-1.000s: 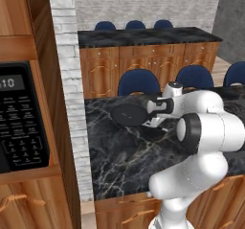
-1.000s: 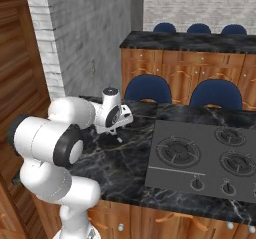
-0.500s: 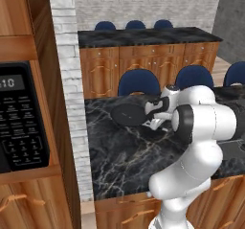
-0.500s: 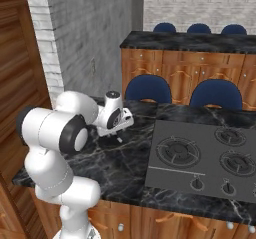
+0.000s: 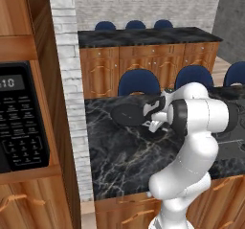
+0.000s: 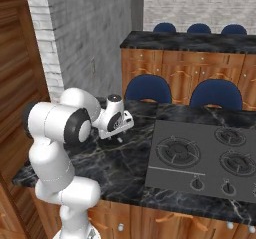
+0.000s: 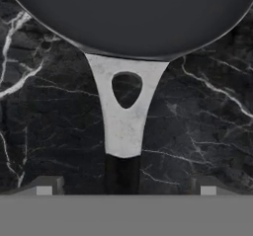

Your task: Place both pans onto different burners. Then place the tomato and the steak on different pans.

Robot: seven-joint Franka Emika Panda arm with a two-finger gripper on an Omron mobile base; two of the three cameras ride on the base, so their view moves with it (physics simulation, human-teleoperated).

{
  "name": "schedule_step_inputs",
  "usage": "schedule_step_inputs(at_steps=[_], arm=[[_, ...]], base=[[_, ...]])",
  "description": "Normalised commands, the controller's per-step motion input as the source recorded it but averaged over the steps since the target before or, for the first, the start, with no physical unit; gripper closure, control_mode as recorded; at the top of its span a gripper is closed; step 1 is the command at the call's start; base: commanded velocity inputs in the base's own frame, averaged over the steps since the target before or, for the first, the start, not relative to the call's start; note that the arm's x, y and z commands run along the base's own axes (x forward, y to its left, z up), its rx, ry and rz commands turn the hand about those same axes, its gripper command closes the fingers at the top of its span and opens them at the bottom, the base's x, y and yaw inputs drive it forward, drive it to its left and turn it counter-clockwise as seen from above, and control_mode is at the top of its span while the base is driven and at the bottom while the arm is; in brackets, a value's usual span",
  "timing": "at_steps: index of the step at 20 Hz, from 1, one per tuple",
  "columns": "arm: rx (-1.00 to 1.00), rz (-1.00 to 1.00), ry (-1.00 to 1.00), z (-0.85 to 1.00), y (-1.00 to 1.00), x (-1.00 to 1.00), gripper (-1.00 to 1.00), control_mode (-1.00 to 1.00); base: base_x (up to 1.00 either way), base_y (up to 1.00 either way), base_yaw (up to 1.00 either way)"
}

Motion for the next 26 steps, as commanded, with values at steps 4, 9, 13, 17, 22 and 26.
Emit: schedule_step_inputs(at_steps=[4, 9, 13, 17, 22, 26], arm=[[0.00, 0.03, 0.00, -0.22, 0.00, 0.15, -1.00, -1.00], [0.00, 0.03, 0.03, -0.18, 0.00, 0.11, -1.00, -1.00], [0.00, 0.02, 0.07, -0.10, 0.06, 0.07, 1.00, -1.00], [0.00, 0.00, 0.01, 0.00, 0.01, 0.01, 1.00, -1.00], [0.00, 0.00, 0.00, 0.11, -0.03, 0.00, 1.00, -1.00], [0.00, -0.03, 0.00, 0.34, -0.11, 0.00, 1.00, -1.00]], base=[[0.00, 0.00, 0.00], [0.00, 0.00, 0.00], [0.00, 0.00, 0.00], [0.00, 0.00, 0.00], [0.00, 0.00, 0.00], [0.00, 0.00, 0.00]])
